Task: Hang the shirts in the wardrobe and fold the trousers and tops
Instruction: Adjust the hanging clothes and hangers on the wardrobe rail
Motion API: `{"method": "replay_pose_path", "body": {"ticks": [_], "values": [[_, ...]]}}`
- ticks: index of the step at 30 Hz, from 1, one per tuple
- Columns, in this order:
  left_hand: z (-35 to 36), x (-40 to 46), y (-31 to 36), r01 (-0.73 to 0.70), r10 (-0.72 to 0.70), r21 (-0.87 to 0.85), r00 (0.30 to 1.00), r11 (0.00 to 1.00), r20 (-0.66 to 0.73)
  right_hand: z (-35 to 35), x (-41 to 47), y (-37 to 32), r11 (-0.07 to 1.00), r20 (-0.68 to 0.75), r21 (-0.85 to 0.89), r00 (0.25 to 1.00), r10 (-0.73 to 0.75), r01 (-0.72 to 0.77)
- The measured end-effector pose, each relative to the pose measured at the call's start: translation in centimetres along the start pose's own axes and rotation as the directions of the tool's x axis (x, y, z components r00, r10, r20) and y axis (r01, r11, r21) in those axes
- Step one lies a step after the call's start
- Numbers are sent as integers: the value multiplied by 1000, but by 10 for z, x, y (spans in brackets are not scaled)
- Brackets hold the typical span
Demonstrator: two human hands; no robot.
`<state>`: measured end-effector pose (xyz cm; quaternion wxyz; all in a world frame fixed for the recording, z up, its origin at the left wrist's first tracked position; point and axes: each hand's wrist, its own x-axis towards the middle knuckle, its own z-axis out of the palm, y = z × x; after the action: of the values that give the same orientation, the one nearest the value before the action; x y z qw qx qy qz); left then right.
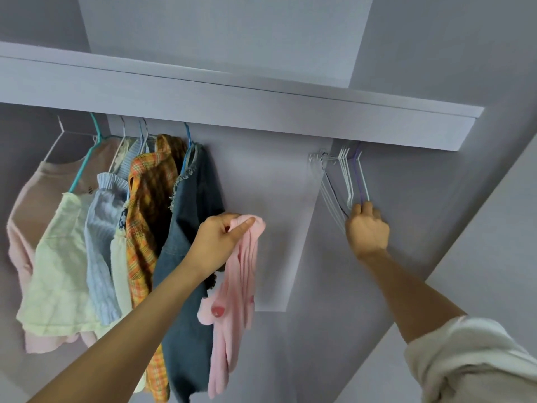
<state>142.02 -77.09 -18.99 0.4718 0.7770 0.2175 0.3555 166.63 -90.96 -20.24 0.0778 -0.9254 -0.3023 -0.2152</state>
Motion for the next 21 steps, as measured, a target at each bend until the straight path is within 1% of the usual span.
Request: {"method": "replay_pose_path", "body": {"ticks": [6,9,11,13,14,15,17,18,19,21], "values": [[-8,-6,4,-13,15,68,1000,998,-24,-14,-3,-13,965,-131,241,982,138,-104],[-12,-9,0,13,-12,100,1000,995,-11,-17,-9,-21,955,-147,271,975,164,-119],[-13,-12,-3,28,-29,118,1000,993,9,-19,-13,-24,961,-194,262,970,143,-89],[-13,-15,-3,23,-30,143,999,989,46,-23,-17,-25,975,-257,221,965,52,6],[-13,-16,-2,19,-29,150,997,988,65,-24,-17,-23,984,-279,170,960,-3,52],[-14,-18,-1,17,-29,148,996,989,82,-25,-16,-22,989,-263,116,963,-56,89],[-15,-20,2,4,-20,138,993,990,113,-29,-11,-21,993,-152,14,982,-115,118],[-15,-21,4,-6,-13,146,992,989,124,-31,-7,-23,995,-90,-15,991,-96,95],[-14,-22,6,-13,-8,162,992,987,127,-33,-3,-26,999,-40,-1,999,-37,37],[-14,-22,7,-22,0,199,994,980,110,-38,2,-34,992,38,87,995,91,-94]]}}
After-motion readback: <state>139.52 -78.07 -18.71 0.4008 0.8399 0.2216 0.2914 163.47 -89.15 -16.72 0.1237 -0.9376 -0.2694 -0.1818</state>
